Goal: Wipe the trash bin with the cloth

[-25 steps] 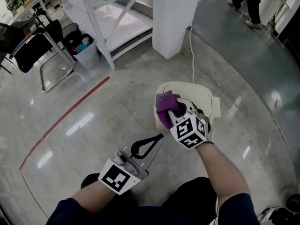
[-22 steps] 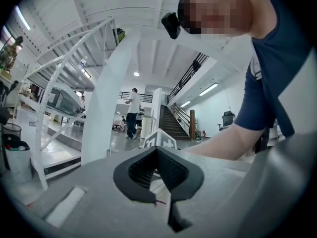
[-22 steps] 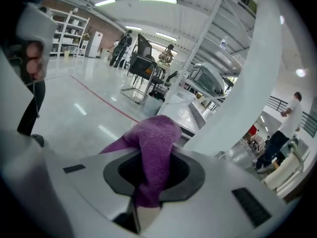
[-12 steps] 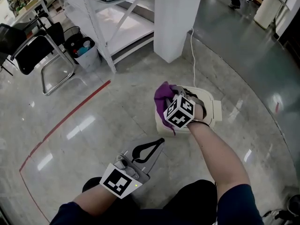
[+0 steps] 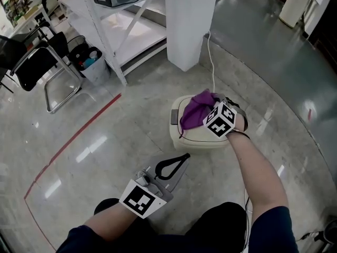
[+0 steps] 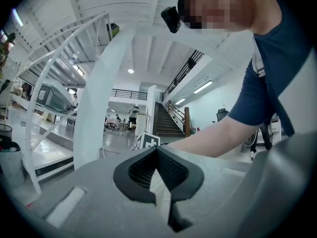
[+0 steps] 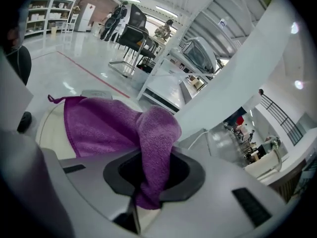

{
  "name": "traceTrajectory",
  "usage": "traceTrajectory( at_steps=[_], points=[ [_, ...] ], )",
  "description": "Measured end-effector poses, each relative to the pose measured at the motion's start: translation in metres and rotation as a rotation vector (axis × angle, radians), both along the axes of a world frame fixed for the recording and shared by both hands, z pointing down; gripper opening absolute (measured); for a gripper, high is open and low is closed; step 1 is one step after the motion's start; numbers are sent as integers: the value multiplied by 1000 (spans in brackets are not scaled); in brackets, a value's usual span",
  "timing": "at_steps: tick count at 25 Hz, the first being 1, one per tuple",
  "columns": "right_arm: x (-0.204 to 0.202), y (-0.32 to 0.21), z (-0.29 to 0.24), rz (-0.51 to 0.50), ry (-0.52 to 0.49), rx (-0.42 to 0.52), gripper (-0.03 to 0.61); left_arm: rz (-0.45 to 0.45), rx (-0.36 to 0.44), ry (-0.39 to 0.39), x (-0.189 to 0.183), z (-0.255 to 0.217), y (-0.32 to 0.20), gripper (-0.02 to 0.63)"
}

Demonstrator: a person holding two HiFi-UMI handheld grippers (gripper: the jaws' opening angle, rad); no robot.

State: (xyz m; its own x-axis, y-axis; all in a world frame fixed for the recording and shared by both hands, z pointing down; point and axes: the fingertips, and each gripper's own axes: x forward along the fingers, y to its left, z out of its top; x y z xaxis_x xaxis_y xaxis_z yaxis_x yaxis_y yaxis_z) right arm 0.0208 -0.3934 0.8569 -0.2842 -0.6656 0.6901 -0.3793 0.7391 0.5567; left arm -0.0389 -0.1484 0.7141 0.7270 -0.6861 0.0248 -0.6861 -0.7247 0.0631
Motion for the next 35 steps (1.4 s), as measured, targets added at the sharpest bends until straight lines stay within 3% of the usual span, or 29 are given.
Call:
traceTrajectory(
  at_steps=[12,19,29,35],
  points=[
    [103,8,10,128,63,-13,80,127,79,-35,56,-5,-29,-2],
    [137,33,15,157,68,-28,80,159,83,-38,73,-1,-41,-2],
    [94,86,6,48,20,35,78,131,44,5,58,10,-38,-2],
    [27,103,4,-74,-10,58,78,121,33,9,46,15,-33,-2]
  ],
)
